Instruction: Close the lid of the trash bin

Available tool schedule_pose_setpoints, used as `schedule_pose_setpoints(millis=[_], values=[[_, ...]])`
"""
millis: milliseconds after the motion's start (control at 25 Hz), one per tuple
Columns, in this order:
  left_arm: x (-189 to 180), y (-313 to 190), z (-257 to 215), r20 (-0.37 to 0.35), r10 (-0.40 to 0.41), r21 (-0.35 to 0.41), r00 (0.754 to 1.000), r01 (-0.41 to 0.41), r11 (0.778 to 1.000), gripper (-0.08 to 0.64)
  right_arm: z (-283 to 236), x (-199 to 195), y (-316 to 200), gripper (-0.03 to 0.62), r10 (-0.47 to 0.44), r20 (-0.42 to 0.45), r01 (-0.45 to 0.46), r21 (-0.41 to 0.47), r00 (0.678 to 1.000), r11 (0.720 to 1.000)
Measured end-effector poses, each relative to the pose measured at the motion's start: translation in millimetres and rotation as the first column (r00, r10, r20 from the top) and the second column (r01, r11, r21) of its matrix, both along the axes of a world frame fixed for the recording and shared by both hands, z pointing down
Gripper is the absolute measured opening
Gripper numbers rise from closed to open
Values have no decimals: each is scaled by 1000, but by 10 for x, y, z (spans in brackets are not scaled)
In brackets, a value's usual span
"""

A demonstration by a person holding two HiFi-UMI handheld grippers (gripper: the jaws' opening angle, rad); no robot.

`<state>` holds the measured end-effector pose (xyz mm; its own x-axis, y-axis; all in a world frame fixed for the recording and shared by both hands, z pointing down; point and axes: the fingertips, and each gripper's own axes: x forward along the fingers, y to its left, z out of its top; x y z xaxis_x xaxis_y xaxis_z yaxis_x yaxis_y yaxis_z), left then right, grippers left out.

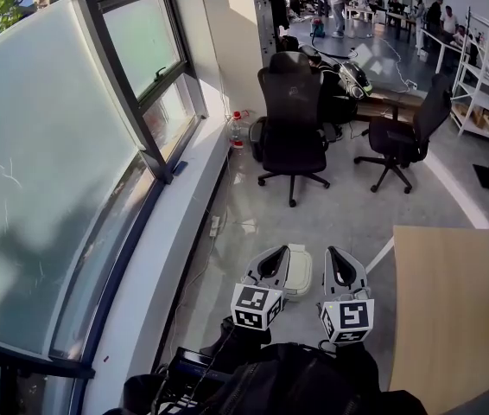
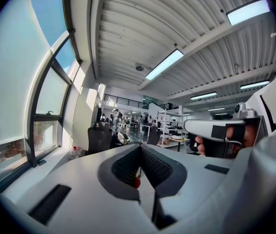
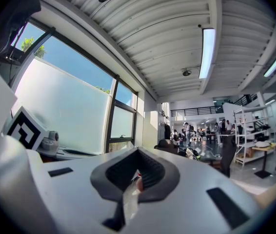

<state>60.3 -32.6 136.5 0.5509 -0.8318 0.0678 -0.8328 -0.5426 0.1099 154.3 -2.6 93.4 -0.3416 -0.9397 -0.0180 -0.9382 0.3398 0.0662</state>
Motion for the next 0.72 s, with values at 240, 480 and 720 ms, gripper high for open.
schedule_pose_setpoints(millis=[240, 480, 720], values=[[16, -46, 36, 2, 1, 2, 1000, -1, 1000, 2, 49, -12, -44, 5, -13, 2, 13, -2, 1000, 1000], [5, -67, 22, 4, -2, 3, 1000, 2, 1000, 2, 52, -27, -66, 5, -21, 2, 21, -8, 1000, 1000], [7, -144, 54, 7, -1, 7, 1000, 1, 1000, 2, 98, -53, -133, 5, -30, 1, 30, -8, 1000, 1000]])
